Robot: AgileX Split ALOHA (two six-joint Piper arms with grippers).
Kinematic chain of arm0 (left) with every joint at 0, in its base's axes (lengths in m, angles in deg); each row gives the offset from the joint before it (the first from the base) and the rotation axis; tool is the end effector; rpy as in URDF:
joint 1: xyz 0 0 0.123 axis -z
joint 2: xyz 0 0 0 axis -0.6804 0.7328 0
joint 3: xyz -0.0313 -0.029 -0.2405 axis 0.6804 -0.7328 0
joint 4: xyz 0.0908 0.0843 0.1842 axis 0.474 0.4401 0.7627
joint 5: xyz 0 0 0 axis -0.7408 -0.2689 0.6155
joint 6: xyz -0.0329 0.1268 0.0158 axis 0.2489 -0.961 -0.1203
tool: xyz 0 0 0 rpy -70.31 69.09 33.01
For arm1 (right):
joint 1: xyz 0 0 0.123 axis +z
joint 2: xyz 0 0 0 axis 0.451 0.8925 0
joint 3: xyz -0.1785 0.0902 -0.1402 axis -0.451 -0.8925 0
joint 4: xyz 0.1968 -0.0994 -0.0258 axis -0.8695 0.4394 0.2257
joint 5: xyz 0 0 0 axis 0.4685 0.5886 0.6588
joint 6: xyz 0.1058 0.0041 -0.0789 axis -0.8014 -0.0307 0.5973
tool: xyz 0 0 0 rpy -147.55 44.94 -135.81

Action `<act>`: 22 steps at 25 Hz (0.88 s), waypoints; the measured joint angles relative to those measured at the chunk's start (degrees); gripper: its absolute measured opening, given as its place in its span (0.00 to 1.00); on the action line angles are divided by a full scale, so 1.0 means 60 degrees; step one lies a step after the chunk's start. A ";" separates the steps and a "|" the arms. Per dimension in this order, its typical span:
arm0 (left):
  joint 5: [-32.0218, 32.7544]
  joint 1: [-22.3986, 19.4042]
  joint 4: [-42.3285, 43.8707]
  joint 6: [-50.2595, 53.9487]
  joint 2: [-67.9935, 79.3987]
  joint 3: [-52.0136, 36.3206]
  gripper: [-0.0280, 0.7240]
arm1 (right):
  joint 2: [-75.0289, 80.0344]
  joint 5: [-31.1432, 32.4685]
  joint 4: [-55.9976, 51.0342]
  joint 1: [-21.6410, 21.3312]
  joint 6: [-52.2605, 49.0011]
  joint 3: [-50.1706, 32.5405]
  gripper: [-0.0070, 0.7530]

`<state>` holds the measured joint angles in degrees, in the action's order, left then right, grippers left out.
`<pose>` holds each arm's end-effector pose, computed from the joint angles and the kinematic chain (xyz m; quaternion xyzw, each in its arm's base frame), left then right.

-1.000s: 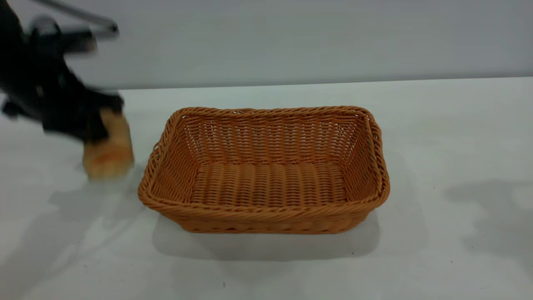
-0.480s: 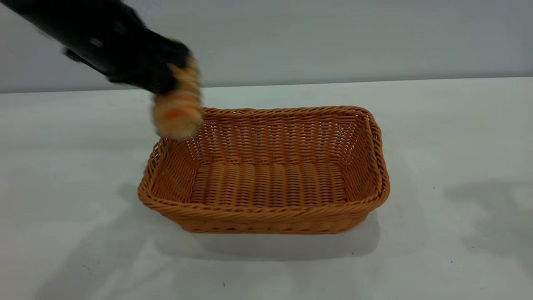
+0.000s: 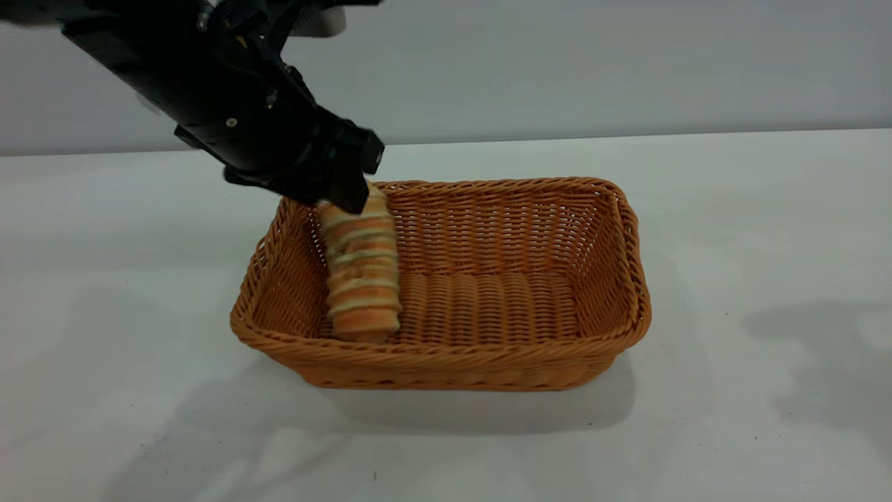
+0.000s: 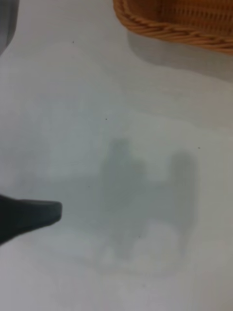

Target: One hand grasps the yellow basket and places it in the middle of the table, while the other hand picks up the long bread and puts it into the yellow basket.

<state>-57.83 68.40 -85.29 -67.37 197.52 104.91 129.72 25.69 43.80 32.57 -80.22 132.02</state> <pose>0.3351 -0.1651 0.1041 0.1839 0.9258 -0.0992 0.3150 0.2819 0.0260 0.2243 -0.0815 0.9836 -0.0067 0.1606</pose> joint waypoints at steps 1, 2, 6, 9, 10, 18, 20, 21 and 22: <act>0.0644 -0.0037 0.0220 -0.0084 -0.0065 0.0232 0.75 | 0.0000 0.0009 0.0053 0.0000 0.0000 0.0000 0.68; 0.1519 -0.0077 0.0438 -0.0128 -0.0173 0.0530 0.78 | -0.0007 0.0034 0.0143 0.0000 0.0000 0.0000 0.68; 0.4760 -0.0509 0.1581 0.0235 -0.1052 0.1841 0.81 | -0.0419 0.0416 0.0276 0.0000 -0.0011 0.0000 0.68; 0.6513 -0.0941 0.2565 0.0911 -0.2044 0.2502 0.78 | -0.1097 0.0757 0.0256 0.0000 -0.0070 0.0000 0.68; 0.6975 -0.1080 0.2884 0.1108 -0.2446 0.2578 0.76 | -0.1364 0.0874 0.0220 0.0000 -0.0084 -0.0010 0.68; 0.9678 -0.1827 0.4248 0.2023 -0.5048 0.2625 0.72 | -0.3888 0.1092 0.0048 0.0000 -0.0117 -0.1559 0.68; 0.9678 -0.1855 0.4308 0.2073 -0.5561 0.2615 0.72 | -0.4566 0.1146 0.0014 0.0000 -0.0126 -0.2142 0.68; 0.9678 -0.1855 0.4308 0.2073 -0.5843 0.2554 0.72 | -0.4945 0.1156 -0.0012 0.0000 -0.0126 -0.2453 0.68; 0.9678 -0.1855 0.4308 0.2073 -0.6145 0.2448 0.72 | -0.5270 0.1194 -0.0035 0.0000 -0.0133 -0.2746 0.68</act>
<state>0.23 57.27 -59.44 -54.93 160.65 119.59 98.10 32.85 43.59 32.57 -81.02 115.54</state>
